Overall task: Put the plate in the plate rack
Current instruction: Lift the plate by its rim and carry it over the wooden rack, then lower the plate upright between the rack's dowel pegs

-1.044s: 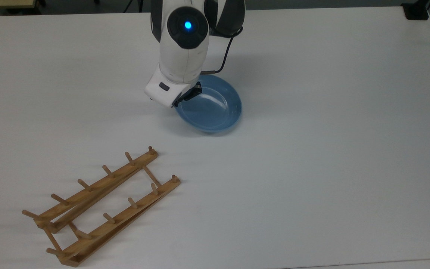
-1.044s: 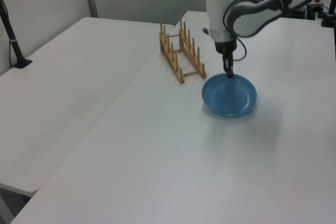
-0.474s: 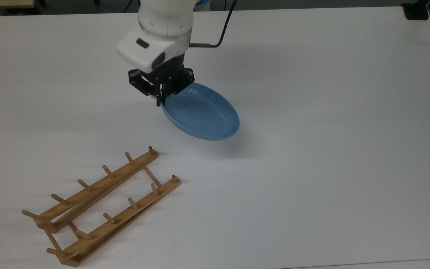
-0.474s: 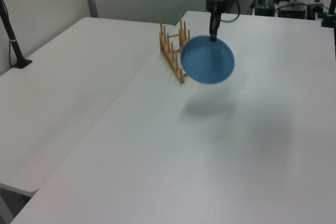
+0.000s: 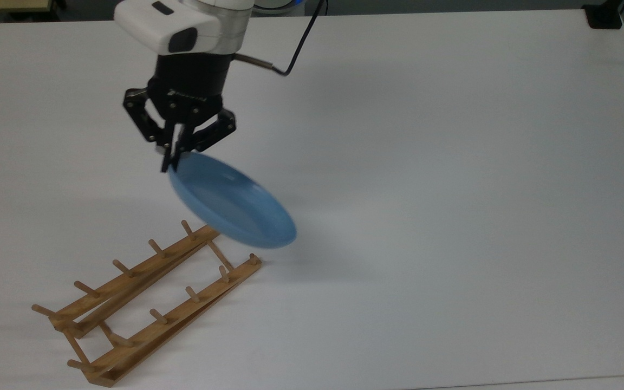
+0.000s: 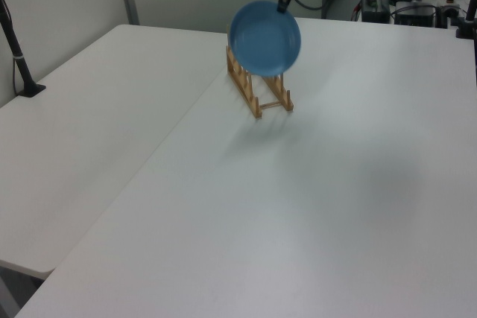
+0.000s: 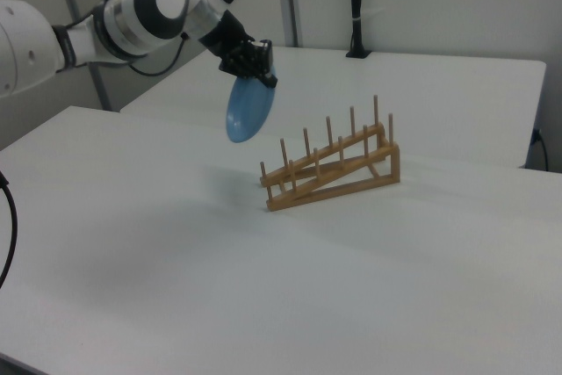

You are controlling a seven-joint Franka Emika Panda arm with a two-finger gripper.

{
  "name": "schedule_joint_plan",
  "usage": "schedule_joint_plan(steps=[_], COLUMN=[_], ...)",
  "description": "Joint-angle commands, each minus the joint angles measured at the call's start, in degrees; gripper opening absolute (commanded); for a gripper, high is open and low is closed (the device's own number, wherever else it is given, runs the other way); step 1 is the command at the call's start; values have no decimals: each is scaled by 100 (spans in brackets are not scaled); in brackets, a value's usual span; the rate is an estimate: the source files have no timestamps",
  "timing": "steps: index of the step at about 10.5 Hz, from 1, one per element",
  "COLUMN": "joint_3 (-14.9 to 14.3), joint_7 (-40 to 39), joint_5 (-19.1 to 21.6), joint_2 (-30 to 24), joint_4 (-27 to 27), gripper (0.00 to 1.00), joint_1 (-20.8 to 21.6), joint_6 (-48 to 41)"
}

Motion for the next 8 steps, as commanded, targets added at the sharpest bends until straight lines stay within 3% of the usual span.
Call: schedule_joint_plan(steps=[1,6,8], joint_3=[-61,-61,-52], joint_7=[618,1786,2051], joint_5=[-764,-2372,-2664], joint_2=[198,409,454], joint_4=[-30,-108,-118], gripper=[0,0,0], joint_1=[-230,-372,-355], joint_6=[869,1047,1047])
